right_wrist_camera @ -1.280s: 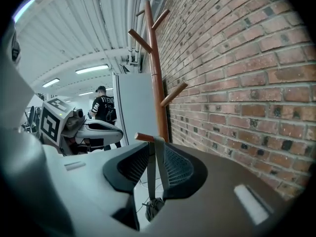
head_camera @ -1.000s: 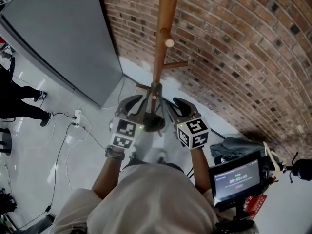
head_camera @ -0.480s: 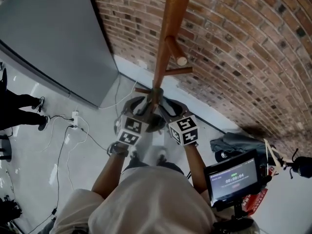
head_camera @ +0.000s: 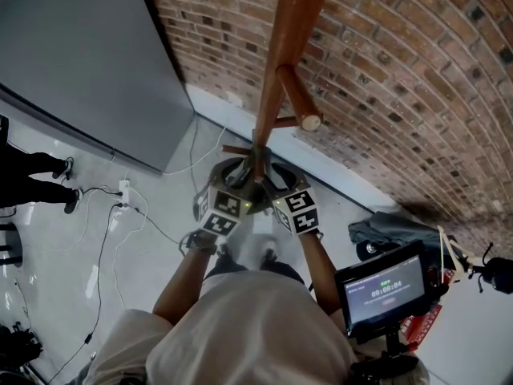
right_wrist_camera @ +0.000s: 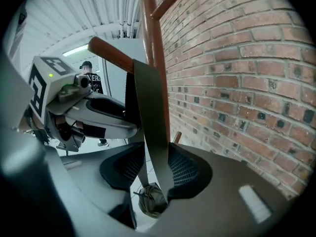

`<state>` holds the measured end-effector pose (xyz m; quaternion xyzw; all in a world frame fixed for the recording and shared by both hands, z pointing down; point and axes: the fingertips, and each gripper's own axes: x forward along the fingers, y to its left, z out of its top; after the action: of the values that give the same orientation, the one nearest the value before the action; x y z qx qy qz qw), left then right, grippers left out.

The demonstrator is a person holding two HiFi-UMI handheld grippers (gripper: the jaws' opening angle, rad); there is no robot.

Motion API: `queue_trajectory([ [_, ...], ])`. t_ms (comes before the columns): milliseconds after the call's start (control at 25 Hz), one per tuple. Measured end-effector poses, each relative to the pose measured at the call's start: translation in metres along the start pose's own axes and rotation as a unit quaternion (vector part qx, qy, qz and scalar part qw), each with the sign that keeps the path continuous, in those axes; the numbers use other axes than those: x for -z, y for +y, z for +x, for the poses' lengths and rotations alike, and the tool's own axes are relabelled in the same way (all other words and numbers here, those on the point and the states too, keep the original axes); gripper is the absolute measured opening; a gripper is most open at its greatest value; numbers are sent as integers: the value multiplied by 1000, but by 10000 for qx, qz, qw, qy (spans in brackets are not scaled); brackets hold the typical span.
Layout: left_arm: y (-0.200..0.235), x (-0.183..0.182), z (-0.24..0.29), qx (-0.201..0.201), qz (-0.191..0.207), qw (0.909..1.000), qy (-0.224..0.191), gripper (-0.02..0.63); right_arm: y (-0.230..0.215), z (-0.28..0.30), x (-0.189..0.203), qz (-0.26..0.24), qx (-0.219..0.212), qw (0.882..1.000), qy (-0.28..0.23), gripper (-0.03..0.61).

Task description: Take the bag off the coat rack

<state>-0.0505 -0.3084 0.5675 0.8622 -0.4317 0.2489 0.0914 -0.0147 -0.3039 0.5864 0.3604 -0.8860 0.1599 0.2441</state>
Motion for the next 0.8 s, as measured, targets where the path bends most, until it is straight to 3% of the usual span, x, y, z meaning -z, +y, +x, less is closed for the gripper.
queue_trajectory([
  [320,0,2,9,-7,-17,10000,27,107,3,14,3,91,-66,9999,43,139],
  [800,0,1,8,29,-276,9996,-14,64,11,11,3,244,-208,9994,163,12],
])
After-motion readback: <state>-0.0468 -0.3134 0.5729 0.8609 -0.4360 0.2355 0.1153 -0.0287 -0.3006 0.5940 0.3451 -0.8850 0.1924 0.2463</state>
